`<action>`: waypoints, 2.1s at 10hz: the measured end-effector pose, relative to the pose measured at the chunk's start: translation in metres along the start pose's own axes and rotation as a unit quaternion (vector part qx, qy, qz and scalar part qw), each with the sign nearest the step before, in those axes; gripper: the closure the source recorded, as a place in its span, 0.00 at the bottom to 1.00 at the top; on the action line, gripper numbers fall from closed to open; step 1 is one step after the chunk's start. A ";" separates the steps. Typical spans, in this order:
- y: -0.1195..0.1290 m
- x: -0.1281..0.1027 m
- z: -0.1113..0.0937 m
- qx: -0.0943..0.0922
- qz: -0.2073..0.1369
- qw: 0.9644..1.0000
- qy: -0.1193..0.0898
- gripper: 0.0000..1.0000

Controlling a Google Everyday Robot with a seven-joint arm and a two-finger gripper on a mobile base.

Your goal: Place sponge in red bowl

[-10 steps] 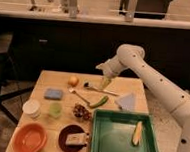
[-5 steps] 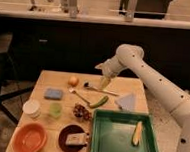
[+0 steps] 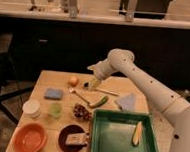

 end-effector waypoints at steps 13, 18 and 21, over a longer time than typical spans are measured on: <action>0.013 -0.090 0.128 -0.052 0.014 0.998 -0.019 0.20; 0.015 -0.096 0.144 -0.072 0.001 0.997 0.004 0.20; 0.016 -0.098 0.145 -0.072 -0.001 0.997 0.003 0.20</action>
